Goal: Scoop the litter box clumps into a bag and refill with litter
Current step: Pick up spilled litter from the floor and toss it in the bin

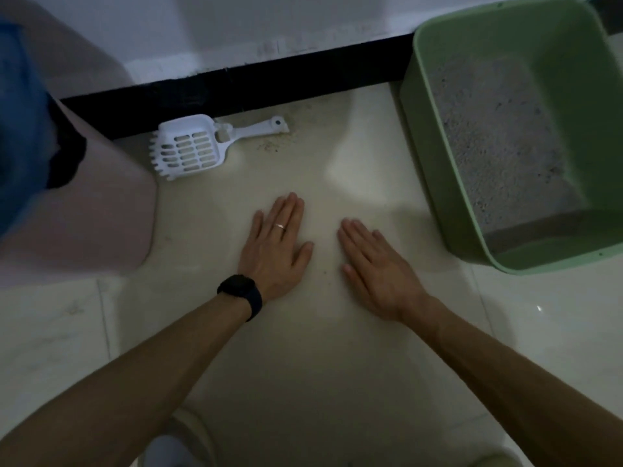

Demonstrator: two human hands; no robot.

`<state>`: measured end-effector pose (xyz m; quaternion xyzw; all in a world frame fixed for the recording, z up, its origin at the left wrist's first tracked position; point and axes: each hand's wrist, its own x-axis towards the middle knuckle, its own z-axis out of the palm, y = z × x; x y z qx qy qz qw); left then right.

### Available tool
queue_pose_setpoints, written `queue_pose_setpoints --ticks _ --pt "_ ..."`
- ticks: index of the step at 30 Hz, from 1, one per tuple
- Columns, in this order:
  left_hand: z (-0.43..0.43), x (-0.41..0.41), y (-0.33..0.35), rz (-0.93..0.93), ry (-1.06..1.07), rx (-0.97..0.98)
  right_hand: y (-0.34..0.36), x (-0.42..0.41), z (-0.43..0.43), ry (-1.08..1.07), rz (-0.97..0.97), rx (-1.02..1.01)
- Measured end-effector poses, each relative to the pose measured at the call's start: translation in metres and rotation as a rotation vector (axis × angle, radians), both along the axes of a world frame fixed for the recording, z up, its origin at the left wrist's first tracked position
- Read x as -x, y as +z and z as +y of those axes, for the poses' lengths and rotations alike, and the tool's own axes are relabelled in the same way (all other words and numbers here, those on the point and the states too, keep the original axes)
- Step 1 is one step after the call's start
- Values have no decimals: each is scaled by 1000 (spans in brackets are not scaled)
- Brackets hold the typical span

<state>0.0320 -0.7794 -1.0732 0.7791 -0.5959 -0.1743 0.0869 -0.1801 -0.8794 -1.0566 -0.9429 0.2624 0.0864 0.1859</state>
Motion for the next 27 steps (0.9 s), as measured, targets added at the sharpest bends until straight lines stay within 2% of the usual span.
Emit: queue_pose_setpoints --ticks 2,4,7,10,14,16,19,20,22,25,27 --pt "9 4 -3 -45 -32 -40 5 15 14 48 -10 -21" --pt "10 14 -4 -56 -41 -60 8 20 10 3 -45 -2" --pt "-3 31 -3 -34 -21 -74 5 18 -17 -241 -57 61" --pt "-18 51 -1 17 -38 -74 -3 13 -41 -428 24 1" --pt "-30 70 2 144 -136 -35 -4 19 -18 -325 -6 22" --pt "-29 74 6 315 -153 35 -2 32 8 -215 -39 -1" --pt "-25 72 15 528 -62 128 4 45 23 -148 -105 -63" --pt "-24 68 17 521 -37 157 6 45 19 -163 -130 -48" --pt "-25 57 18 394 11 173 5 38 3 -240 -158 22" --pt "-19 37 10 146 114 45 2 22 -25 -418 -64 24" --pt "-11 34 5 76 121 -44 -3 14 -26 -443 6 11"
